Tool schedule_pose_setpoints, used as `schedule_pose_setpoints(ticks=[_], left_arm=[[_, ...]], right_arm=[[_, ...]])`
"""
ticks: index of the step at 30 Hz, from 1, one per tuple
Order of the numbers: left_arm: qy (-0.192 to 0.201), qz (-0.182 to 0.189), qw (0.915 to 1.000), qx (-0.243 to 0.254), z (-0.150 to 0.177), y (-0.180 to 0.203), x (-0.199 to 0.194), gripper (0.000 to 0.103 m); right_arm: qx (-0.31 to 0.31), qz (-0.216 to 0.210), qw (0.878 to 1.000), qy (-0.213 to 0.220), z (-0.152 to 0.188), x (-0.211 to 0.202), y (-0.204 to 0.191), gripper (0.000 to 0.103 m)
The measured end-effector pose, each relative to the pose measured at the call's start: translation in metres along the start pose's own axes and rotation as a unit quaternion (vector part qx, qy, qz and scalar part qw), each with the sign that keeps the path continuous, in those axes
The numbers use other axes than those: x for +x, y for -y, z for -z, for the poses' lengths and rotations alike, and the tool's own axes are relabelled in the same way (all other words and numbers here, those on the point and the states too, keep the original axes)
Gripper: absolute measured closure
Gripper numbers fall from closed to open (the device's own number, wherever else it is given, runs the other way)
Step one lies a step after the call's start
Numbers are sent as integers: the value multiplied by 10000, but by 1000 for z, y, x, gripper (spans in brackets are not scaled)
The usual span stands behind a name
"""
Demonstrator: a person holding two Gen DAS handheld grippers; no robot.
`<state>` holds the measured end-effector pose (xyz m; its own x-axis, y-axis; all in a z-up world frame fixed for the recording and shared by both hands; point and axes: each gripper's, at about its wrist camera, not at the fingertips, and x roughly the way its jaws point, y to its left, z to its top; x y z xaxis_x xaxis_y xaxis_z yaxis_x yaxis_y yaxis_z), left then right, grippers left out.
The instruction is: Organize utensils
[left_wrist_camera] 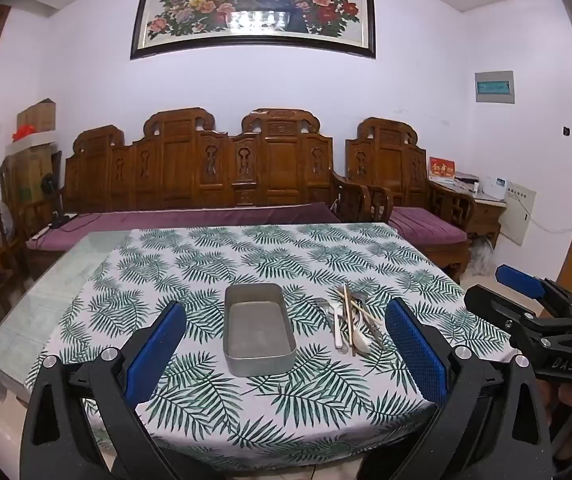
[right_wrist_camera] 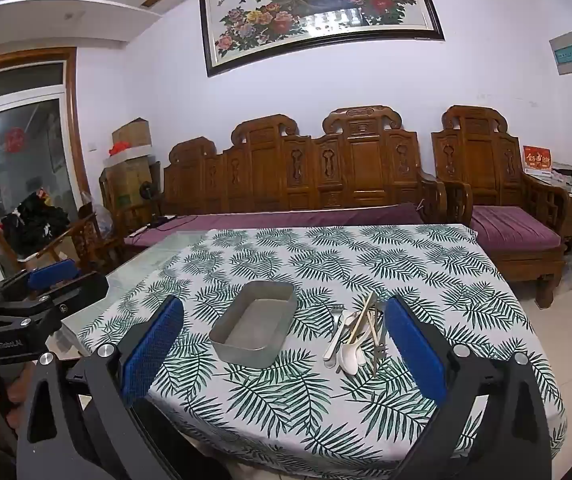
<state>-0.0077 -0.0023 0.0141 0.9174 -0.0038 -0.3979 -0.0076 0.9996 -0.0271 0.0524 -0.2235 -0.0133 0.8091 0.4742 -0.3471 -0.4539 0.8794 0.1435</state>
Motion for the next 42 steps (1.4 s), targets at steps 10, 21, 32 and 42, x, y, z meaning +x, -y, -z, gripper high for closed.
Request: schedule_pose_setpoints(ticks=[10,21,32,42], left_arm=[[39,24,10000,28,-1,2,-3,7],[46,38,10000,33,0,3,-4,7],[-192,97,9998,15,7,2,7,7],[-657,236,9975,114,19,5,47,7]], right_arm=[[13,-10,10000,13,0,0,0,3],[18,-13,10000,15,0,0,0,3],[33,-7,10000,-71,3,3,1,3],[0,58,9989,-470,19,44,22,20]])
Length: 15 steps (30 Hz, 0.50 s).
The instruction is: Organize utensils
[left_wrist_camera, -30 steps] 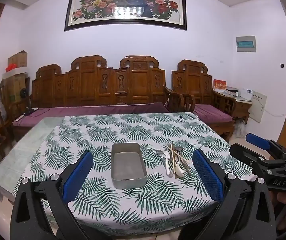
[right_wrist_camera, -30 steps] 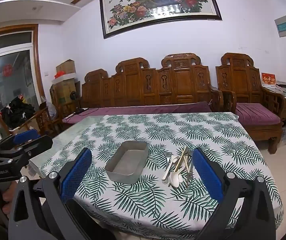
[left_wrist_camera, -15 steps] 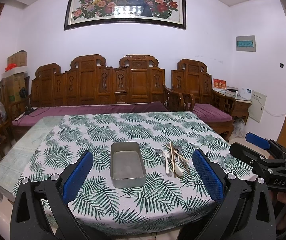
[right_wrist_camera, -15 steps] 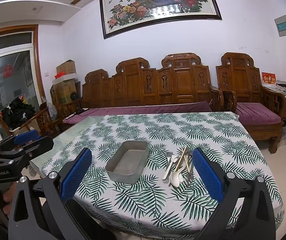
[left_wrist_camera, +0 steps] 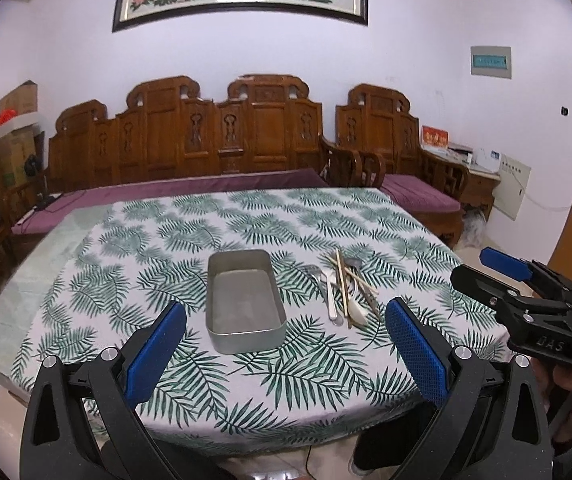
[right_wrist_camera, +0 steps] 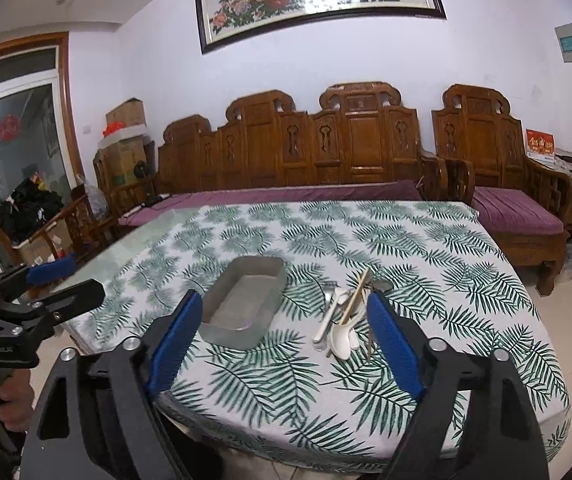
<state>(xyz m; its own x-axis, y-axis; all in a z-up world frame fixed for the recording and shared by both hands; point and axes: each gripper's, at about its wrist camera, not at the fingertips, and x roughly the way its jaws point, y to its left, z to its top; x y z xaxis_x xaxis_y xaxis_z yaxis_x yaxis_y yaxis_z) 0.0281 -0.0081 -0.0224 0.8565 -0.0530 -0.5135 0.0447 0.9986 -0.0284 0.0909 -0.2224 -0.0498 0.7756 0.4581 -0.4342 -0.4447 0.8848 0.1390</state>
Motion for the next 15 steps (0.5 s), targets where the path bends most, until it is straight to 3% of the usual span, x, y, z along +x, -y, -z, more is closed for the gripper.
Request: schedule_pose_setpoints(ticks=[8,15], left_arm=[[-287,97,9994,162,0,0,43,7],[-533,280,9979,225,-2,-4,76,8]], right_arm=[[7,145,9993,-358,6,44,29,31],[71,218,9982,-557,2,81,53,32]])
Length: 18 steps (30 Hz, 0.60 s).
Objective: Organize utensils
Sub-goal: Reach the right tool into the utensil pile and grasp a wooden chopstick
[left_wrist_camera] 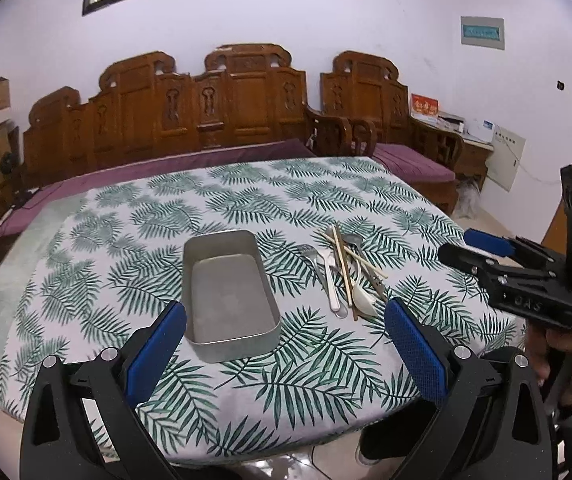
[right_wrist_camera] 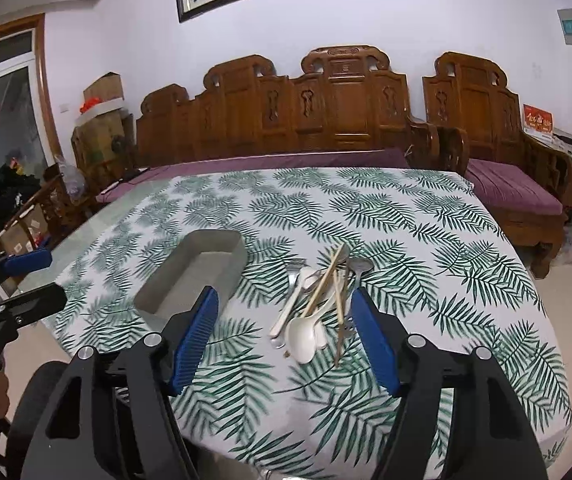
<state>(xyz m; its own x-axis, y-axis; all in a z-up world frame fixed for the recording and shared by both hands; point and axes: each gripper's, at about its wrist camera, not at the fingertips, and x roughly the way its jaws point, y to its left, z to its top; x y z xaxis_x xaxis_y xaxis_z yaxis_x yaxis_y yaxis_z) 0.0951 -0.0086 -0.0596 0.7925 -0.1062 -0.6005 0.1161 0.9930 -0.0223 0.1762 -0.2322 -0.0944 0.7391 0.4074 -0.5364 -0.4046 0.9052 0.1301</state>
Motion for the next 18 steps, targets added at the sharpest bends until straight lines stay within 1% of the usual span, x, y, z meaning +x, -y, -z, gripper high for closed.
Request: schedule_pose_setpoints(ticks=[3,6,7,9,11,12,14,16,18], left_arm=[[-100,38,9999,12,-1,-3,14,13],[-202,121,9997,-2,-1,-6,28,15],[-243,163,9996,-19,-2,-8,34,20],[-351,231,9991,-54,-2,-10,44,25],[-426,278,9987,-81,-3,-11,56,27],[-459,284,9985,-70,-4,-11,60,30],[-526,311,9981,-57,-3,-10,69,32],[-593,340,9976,-57,-3,-10,77,35],[-660,372,9971,-66,-3,-8,85,36]], right_arm=[[47,39,9999,-88,-4,17,12,33],[81,69,9998,-184,-7,33,23,38],[90,79,9997,-222,-7,40,26,40],[89,106,9995,-292,-8,50,31,43],[97,120,9992,-379,-9,62,37,47],[114,115,9990,-420,-9,68,40,48],[152,103,9984,-539,-9,83,46,51],[156,102,9978,-636,-7,96,50,53],[159,99,9966,-806,-3,114,56,55]])
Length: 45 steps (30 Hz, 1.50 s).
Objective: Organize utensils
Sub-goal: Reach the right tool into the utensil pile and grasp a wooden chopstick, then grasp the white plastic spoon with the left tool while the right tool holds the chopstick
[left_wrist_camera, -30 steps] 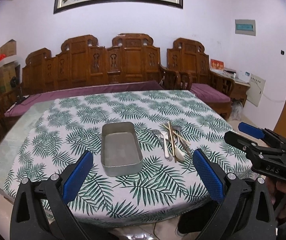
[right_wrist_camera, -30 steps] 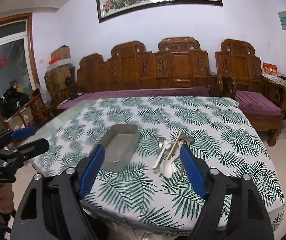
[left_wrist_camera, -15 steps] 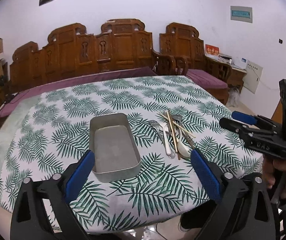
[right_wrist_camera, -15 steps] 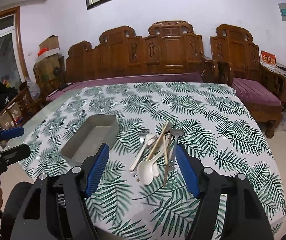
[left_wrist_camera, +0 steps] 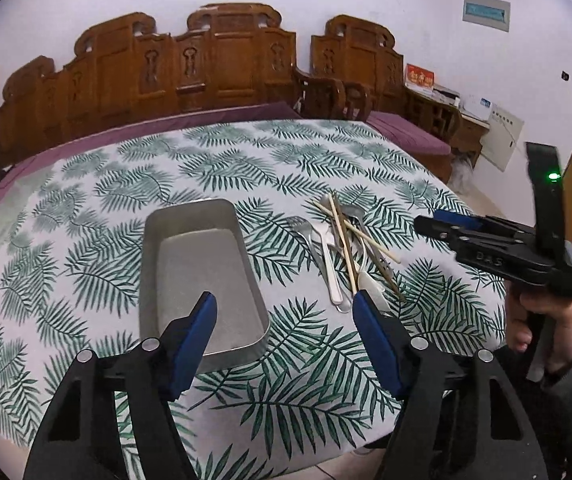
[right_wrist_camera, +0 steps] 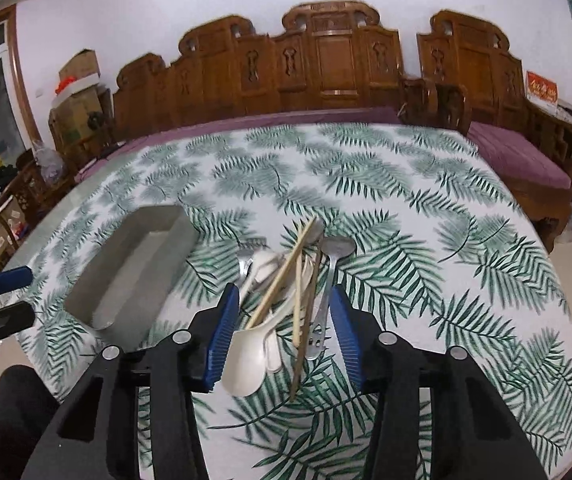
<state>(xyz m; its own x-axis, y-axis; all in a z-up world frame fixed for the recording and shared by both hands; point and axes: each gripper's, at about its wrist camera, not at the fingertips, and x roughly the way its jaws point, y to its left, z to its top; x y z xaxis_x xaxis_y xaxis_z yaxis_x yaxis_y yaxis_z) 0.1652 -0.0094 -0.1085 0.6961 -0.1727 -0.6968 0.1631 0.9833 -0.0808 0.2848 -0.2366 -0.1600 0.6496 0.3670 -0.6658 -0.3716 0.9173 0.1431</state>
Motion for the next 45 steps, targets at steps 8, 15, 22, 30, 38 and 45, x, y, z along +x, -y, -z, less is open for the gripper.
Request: schedule_pose_setpoints(ticks=[8,15,22,30,38,45], left_arm=[[-172,46,9998,-22,0,2,24,38],[-307,23,9995,-102,6,3,38,38],[-368,-21,9993,-68,6,8,46,38],[-412,-42,9990,181,-2,27,57,38],[-546,69,9982,243,-6,39,75,38],[-764,226,9968,104,-12,47,100,49]], right_arm=[[-230,-9,9981,-573,3,58,11,69],[-177,-247,9961,-832,13,82,18,77],[-192,-334,9963,-766,13,81,21,97],[-20,-502,9982,-320,5,44,34,97],[160,-369,9991,123,-7,15,54,97],[121,-191,9997,125,-9,14,58,97]])
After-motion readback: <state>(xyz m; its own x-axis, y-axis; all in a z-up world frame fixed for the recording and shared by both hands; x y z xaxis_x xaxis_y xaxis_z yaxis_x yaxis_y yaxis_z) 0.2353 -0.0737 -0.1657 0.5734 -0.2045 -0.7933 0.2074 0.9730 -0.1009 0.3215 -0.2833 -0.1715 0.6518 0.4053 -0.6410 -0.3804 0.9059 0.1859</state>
